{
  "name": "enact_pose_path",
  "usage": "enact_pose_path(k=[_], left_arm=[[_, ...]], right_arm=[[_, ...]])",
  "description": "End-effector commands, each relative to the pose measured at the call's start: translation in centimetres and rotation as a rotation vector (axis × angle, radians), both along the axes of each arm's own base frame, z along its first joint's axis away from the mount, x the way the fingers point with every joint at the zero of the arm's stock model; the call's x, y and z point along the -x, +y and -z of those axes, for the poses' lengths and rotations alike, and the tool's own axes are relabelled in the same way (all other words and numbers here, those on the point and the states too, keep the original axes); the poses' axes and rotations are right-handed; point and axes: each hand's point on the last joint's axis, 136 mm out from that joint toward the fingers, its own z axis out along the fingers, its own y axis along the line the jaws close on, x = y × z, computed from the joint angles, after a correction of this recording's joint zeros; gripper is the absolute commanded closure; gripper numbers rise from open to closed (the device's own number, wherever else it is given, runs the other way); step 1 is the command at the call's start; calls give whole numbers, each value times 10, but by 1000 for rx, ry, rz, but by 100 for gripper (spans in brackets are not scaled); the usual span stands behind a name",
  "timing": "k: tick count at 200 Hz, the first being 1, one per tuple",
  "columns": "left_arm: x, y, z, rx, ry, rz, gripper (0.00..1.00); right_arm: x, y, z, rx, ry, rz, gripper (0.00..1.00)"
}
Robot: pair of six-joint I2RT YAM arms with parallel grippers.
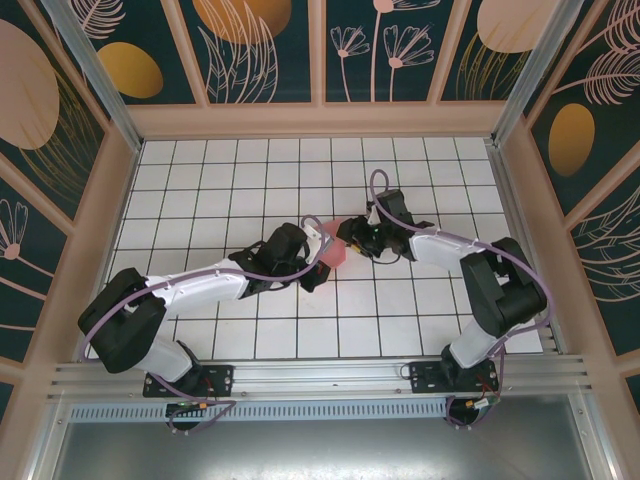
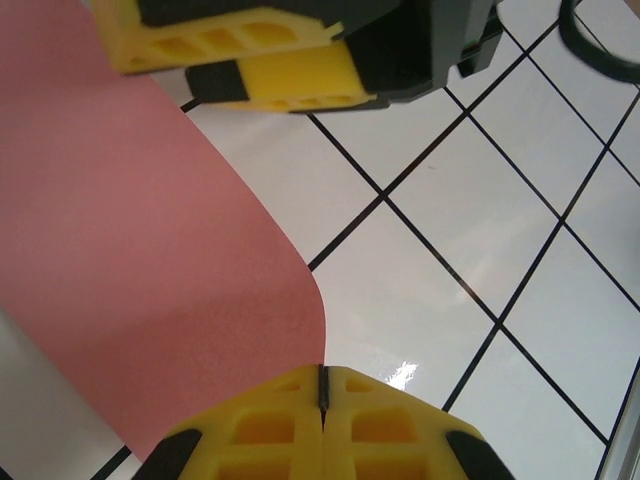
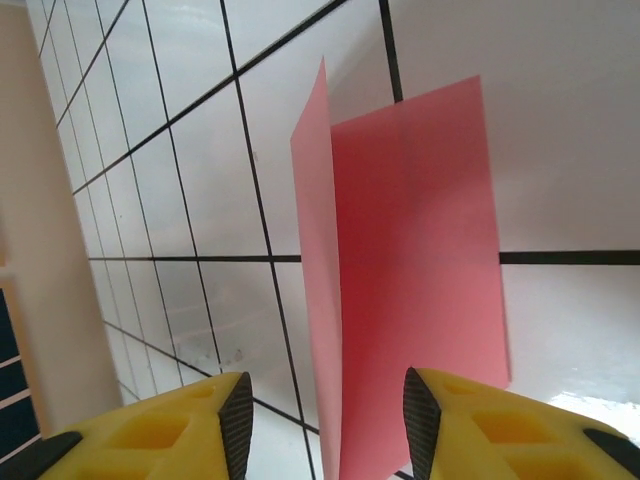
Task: Fold a paper plane with a square sheet of paper (pick it up from the middle)
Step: Third fold the triangle at the center of the table.
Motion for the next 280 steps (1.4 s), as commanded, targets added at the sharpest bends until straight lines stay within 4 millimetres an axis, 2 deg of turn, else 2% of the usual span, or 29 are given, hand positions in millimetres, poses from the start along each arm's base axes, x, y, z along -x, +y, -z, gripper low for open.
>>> enact_pose_path(k=[1, 12, 35, 47, 60, 71, 83, 113, 132, 162, 201, 225, 248, 280], left_arm=[[-1, -3, -9, 23, -8, 7, 100], [-1, -2, -10, 18, -12, 8, 100], [-2, -1, -9, 6, -19, 5, 100], [-3, 0, -11, 4, -25, -1, 84], [-3, 1, -14, 5, -33, -5, 79], [-6, 4, -17, -12, -48, -21, 63], [-6, 7, -19, -51, -84, -28, 55], [6, 0, -24, -141, -209, -27, 44], [5, 2, -17, -230, -271, -51, 35], [11, -7, -7, -336, -365, -27, 28], [16, -15, 24, -462, -417, 8, 26], [6, -11, 26, -496, -445, -36, 29], [7, -15, 18, -456, -451, -40, 39], [7, -18, 9, -420, -454, -51, 63]], right_arm=[[-3, 17, -7, -75, 12, -15, 54], [-2, 22, -5, -85, 30, -25, 56], [0, 25, 2, -92, 62, -17, 70], [1, 27, 2, -110, 66, -15, 77], [1, 27, 1, -122, 70, -10, 85], [1, 27, 1, -126, 70, -7, 89], [0, 27, 0, -126, 68, -6, 91], [-1, 29, -1, -133, 70, -10, 94], [-2, 28, -2, -130, 70, -8, 94], [-2, 28, -1, -126, 73, -8, 94], [-2, 27, -1, -123, 76, -10, 94], [-1, 26, 0, -116, 77, -9, 94], [0, 25, 3, -105, 81, -12, 93], [2, 22, 5, -95, 84, -11, 93]])
